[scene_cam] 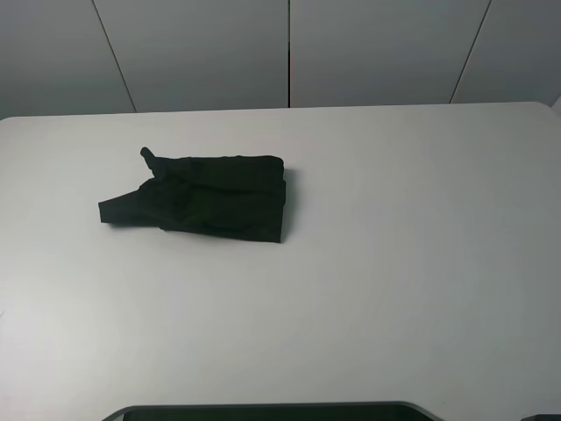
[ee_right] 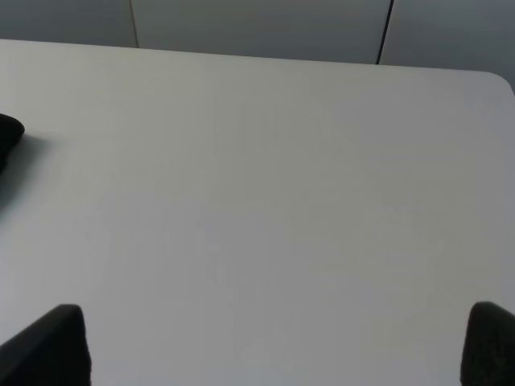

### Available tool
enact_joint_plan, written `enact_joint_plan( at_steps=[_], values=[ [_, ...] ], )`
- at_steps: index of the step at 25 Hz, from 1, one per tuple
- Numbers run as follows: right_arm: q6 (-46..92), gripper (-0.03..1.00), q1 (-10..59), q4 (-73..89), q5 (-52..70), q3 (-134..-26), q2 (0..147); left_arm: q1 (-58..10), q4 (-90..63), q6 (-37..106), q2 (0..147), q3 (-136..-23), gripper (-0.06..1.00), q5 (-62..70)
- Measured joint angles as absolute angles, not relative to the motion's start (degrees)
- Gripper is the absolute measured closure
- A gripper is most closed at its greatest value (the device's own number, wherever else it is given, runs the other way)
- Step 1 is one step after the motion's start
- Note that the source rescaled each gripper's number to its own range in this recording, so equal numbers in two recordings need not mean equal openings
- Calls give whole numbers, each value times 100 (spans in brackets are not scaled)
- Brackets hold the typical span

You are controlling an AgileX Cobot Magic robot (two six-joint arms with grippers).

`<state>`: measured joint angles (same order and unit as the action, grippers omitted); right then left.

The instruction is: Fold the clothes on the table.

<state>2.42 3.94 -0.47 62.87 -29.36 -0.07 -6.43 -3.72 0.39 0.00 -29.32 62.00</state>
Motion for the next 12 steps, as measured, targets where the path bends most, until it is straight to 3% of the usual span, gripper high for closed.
enact_joint_plan(
  at_steps=[12],
  values=[
    [171,-3,394,-47,6287,-2936,-7,-639,-362,39,0,-2932,-6,6200]
  ],
)
